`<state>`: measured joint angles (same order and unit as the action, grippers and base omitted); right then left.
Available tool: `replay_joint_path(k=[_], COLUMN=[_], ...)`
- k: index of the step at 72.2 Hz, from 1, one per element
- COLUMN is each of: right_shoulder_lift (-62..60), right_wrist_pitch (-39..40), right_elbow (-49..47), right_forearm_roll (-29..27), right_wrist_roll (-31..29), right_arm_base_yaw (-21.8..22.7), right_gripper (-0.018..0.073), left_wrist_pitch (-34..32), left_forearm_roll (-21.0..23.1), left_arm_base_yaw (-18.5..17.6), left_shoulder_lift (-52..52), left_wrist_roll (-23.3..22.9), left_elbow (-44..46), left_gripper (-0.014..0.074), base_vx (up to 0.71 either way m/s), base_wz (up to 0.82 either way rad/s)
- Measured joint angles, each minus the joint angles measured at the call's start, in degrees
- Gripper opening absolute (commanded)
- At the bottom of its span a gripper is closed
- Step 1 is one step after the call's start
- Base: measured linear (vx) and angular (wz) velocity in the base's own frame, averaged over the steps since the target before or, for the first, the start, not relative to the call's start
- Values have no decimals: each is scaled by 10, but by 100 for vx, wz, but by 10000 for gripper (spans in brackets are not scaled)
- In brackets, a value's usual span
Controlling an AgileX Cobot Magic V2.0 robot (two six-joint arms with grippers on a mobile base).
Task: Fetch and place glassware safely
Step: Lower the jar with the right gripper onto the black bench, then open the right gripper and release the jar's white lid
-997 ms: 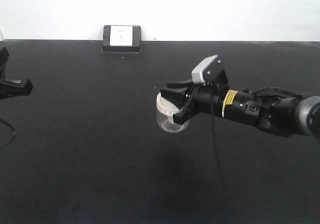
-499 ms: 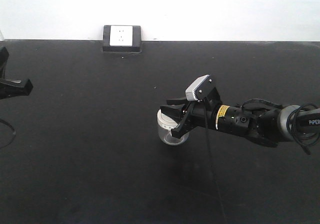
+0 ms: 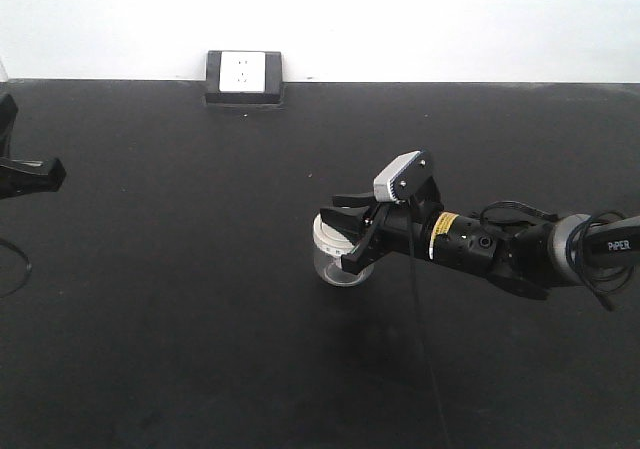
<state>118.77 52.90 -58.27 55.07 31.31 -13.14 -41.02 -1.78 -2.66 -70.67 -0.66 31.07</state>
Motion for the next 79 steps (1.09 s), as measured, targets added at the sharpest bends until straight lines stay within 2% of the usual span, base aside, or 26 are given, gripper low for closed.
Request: replay_joint_path(k=[9,28,35,43,54,79], right_shoulder_lift=[2,4,4,4,4,-42], right_wrist_pitch=[3,5,5,4,4,-9], right_elbow=[0,0,0,0,0,0], right_forearm_roll=[0,2,2,2,2,4], right_wrist_roll=[2,6,6,6,6,24], right_arm_base_yaw=[0,0,0,0,0,0], right_gripper=[220,630,711,727,704,543], left_wrist_pitch=[0,0,0,0,0,0], left_forearm_roll=[0,0,0,0,0,0], left_arm_base_yaw=[0,0,0,0,0,0], left_shoulder_lift=[0,0,0,0,0,0], left_wrist_roll=[0,0,0,0,0,0], left_elbow=[0,0,0,0,0,0], left_gripper=[1,1,1,1,1,1], base_vx=[0,0,0,0,0,0], base_wz=[0,0,0,0,0,0])
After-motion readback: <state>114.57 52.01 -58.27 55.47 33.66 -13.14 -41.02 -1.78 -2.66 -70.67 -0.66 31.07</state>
